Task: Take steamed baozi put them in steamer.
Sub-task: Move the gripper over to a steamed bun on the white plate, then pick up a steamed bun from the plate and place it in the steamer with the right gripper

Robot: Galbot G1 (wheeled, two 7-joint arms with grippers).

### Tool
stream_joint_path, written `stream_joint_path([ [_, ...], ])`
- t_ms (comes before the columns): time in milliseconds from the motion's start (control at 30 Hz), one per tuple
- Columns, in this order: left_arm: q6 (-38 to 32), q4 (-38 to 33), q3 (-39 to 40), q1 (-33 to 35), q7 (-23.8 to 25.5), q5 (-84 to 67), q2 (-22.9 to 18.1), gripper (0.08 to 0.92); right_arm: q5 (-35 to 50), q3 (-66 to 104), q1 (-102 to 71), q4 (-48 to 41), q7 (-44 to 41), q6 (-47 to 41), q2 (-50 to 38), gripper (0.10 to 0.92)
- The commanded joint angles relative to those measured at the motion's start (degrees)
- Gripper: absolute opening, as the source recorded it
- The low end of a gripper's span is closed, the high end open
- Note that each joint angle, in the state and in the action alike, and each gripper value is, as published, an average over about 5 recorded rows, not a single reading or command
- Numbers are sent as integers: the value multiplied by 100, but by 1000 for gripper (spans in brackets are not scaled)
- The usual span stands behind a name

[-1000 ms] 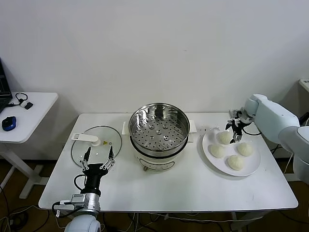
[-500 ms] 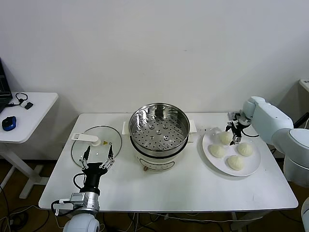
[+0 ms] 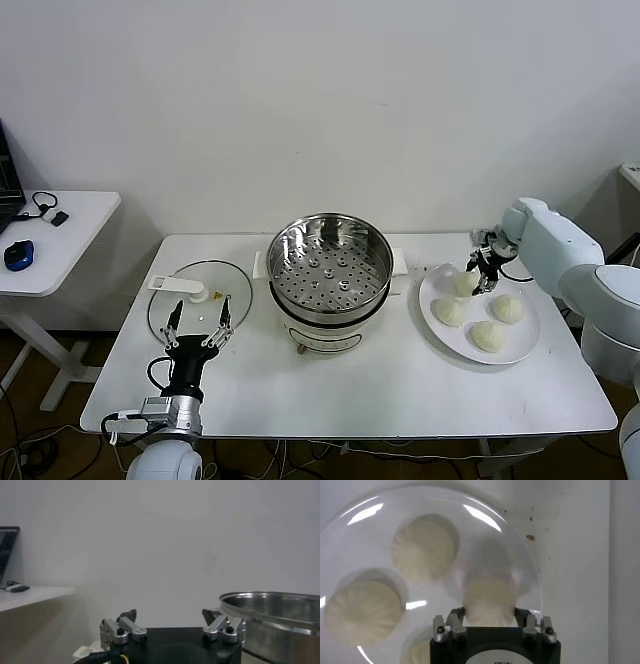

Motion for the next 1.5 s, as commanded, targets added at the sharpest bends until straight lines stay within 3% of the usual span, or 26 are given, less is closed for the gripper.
stream_joint_path([
  [33, 17, -69, -11, 16, 5, 0, 4, 823, 836, -796, 449, 1026, -36, -388, -420, 667],
  [433, 70, -230, -55, 102, 3, -66, 152, 823, 3385, -3809, 3657, 4579, 452, -1591, -1311, 645],
  [700, 71, -250, -43, 71, -16, -113, 194, 823, 4070, -4201, 4988, 5486, 477, -1001, -847, 652],
  [1033, 63, -217, -35, 51, -40, -91, 148, 823, 3012, -3899, 4450, 4985, 1069, 1514, 230, 661],
  [1233, 60, -202, -45, 66, -71, -74, 112, 823, 1837, -3901, 3787, 3991, 1804, 3545, 1095, 662],
  [1500, 44, -185, -50, 61, -102, -40, 41, 823, 355, -3688, 2925, 2113, 2050, 3880, 1983, 662],
])
